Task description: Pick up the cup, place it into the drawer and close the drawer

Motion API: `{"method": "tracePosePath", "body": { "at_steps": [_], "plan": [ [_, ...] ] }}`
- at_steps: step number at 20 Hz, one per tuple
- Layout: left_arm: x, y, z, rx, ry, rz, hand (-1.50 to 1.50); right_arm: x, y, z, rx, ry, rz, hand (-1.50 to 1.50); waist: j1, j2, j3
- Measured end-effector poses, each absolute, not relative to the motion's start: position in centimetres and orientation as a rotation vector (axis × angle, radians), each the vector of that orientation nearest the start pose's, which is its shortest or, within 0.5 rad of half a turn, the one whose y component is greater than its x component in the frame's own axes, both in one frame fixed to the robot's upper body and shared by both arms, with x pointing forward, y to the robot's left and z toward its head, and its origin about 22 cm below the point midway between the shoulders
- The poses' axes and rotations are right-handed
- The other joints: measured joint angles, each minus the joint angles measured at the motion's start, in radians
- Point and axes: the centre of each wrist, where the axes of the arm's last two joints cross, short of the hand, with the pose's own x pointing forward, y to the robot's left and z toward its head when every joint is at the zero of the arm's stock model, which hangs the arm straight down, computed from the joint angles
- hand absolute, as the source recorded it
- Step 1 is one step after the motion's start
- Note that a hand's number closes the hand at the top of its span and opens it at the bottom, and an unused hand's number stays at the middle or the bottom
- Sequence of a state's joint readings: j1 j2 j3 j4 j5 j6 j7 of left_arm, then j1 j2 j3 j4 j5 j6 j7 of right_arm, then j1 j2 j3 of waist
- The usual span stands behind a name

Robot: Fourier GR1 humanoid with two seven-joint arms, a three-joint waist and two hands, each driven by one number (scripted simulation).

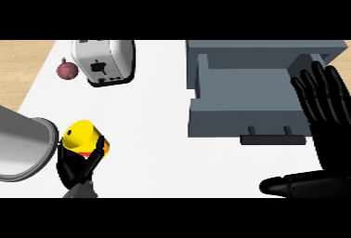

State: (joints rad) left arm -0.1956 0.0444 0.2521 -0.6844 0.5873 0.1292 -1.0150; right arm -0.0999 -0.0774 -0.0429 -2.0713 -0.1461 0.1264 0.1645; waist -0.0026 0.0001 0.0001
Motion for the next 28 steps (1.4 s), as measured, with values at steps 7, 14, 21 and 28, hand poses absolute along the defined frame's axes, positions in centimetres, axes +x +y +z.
{"method": "tracePosePath", "body": {
  "at_steps": [7, 14, 21, 28],
  "plan": [
    [23.8, 27.5, -15.0, 0.387, -1.834, 0.734, 1.5, 22.2, -23.8, 14.2, 0.159, -2.003, 0.14, -1.5, -0.002, 0.001, -0.001],
    [25.0, 28.7, -13.8, 0.093, -1.902, 0.441, 1.5, 22.5, -24.0, 14.4, 0.161, -2.006, 0.145, -1.5, -0.005, 0.001, -0.001],
    [26.8, 28.3, -11.8, -0.086, -1.978, 0.319, 1.5, 22.0, -24.6, 14.2, 0.151, -1.999, 0.13, -1.5, 0.0, -0.001, 0.0],
    [29.3, 25.8, -6.8, -0.269, -2.049, 0.179, 1.5, 22.2, -24.6, 14.2, 0.138, -1.986, 0.131, -1.5, 0.008, -0.004, 0.001]
  ]
}}
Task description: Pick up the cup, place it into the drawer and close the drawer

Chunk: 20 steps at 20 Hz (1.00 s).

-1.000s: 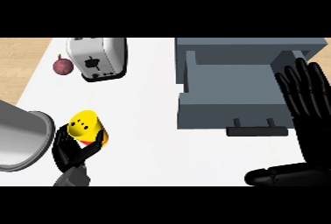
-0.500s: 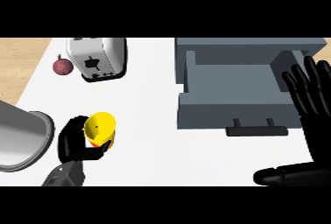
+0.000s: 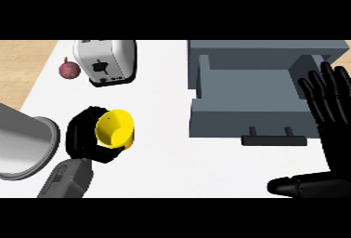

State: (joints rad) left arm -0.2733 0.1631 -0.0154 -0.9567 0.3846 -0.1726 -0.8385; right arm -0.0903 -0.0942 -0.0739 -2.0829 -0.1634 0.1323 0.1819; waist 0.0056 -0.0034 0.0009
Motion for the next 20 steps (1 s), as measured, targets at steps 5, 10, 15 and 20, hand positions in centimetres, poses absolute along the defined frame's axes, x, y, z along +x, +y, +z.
{"method": "tracePosePath", "body": {
  "at_steps": [5, 10, 15, 20],
  "plan": [
    [30.7, 23.5, -1.5, -0.341, -2.075, 0.137, 1.5, 22.2, -24.5, 14.4, 0.143, -1.982, 0.134, -1.5, 0.0, -0.001, 0.0],
    [31.5, 20.5, 3.1, -0.389, -2.078, 0.122, 1.5, 21.9, -25.0, 14.8, 0.14, -1.98, 0.133, -1.5, -0.004, 0.001, 0.0],
    [33.4, 18.0, 7.9, -0.394, -2.102, 0.092, 1.5, 21.8, -25.0, 14.7, 0.135, -1.991, 0.13, -1.5, -0.008, 0.002, -0.001],
    [35.2, 14.9, 11.6, -0.379, -2.109, 0.06, 1.5, 21.9, -24.9, 14.4, 0.134, -1.989, 0.133, -1.5, -0.012, 0.003, -0.001]
  ]
}}
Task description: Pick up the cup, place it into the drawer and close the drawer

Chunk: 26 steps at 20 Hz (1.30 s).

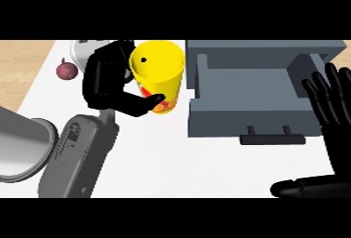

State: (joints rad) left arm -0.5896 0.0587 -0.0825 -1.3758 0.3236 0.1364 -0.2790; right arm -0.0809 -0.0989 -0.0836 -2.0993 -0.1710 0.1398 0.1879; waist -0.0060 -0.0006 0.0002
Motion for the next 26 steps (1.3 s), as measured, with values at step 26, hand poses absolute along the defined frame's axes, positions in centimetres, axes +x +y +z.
{"method": "tracePosePath", "body": {
  "at_steps": [26],
  "plan": [
    [42.0, 3.8, 17.1, -0.234, -2.001, -0.103, 1.5, 22.9, -25.3, 13.5, 0.137, -1.986, 0.153, -1.5, -0.026, 0.007, 0.0]
  ]
}}
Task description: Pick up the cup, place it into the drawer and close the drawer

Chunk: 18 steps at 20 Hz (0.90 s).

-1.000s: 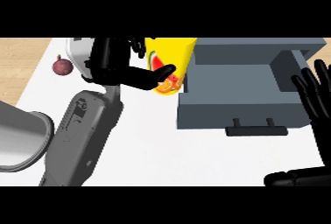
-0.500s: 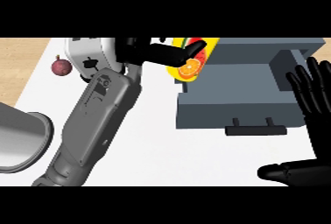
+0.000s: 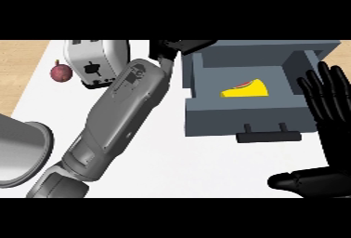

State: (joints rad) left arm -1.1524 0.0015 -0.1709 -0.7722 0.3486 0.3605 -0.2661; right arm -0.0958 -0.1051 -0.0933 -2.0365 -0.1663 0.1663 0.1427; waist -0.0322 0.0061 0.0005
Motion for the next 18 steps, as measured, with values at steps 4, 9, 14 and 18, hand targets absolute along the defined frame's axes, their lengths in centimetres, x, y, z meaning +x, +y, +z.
{"method": "tracePosePath", "body": {
  "at_steps": [4, 9, 14, 18],
  "plan": [
    [42.6, 3.1, 16.5, -0.202, -1.976, -0.112, 1.5, 23.0, -25.2, 12.9, 0.14, -1.986, 0.156, -1.5, -0.009, 0.003, 0.0],
    [43.1, 2.6, 15.3, -0.179, -1.933, -0.146, 1.5, 23.1, -25.4, 13.2, 0.158, -1.997, 0.159, -1.5, -0.022, 0.005, 0.0],
    [43.3, 1.9, 15.1, -0.123, -1.918, -0.211, 1.5, 23.4, -25.2, 13.8, 0.176, -2.004, 0.165, -1.5, -0.041, 0.01, 0.001],
    [43.2, 1.7, 14.4, -0.095, -1.903, -0.256, 1.5, 23.6, -24.7, 13.3, 0.184, -2.004, 0.177, -1.5, -0.052, 0.013, 0.001]
  ]
}}
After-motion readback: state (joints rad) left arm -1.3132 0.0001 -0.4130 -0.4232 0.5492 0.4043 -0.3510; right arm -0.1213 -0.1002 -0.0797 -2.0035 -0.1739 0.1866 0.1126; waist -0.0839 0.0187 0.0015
